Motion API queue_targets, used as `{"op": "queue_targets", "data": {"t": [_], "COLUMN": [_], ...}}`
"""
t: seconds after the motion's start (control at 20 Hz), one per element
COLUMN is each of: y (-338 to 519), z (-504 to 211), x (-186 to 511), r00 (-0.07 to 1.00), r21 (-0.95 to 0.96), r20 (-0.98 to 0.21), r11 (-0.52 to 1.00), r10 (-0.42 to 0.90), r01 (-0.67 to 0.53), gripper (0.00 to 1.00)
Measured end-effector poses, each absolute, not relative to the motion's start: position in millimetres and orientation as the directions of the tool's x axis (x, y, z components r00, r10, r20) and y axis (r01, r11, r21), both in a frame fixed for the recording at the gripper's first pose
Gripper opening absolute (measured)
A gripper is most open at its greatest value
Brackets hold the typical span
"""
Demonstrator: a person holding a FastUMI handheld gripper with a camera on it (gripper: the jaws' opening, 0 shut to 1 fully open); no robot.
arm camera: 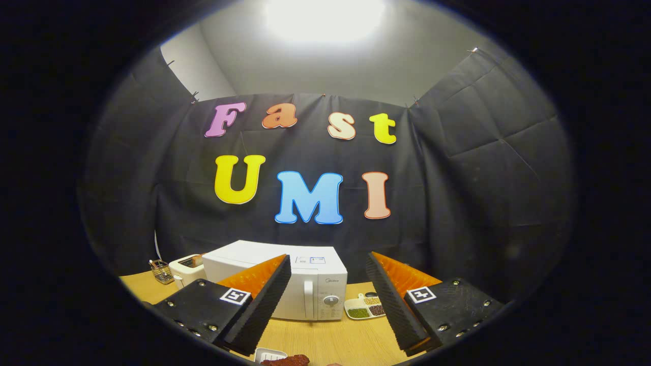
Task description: Open the microwave, put the food inside, and close the microwave door.
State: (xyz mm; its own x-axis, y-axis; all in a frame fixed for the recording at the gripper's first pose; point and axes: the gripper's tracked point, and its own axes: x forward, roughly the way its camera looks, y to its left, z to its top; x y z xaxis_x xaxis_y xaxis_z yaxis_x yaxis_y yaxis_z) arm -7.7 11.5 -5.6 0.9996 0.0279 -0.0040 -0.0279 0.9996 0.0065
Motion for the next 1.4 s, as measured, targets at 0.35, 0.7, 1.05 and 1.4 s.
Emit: {"op": "queue_targets", "data": {"t": [0.35, 0.7, 1.05, 1.4], "y": [14.6, 26.0, 36.9, 52.0], "z": [-21.1, -43.5, -91.3, -158.4], "x": [6.6, 54.3, 115.0, 155.7], "r00": [0.998, 0.992, 0.980, 0.948], "r21": [0.024, 0.029, 0.044, 0.076], "r20": [-0.027, -0.058, -0.119, -0.240], "r11": [0.999, 0.994, 0.987, 0.978], "r10": [0.049, 0.110, 0.158, 0.209], "r01": [-0.048, -0.108, -0.154, -0.196], "gripper": [0.96, 0.96, 0.96, 0.97]}}
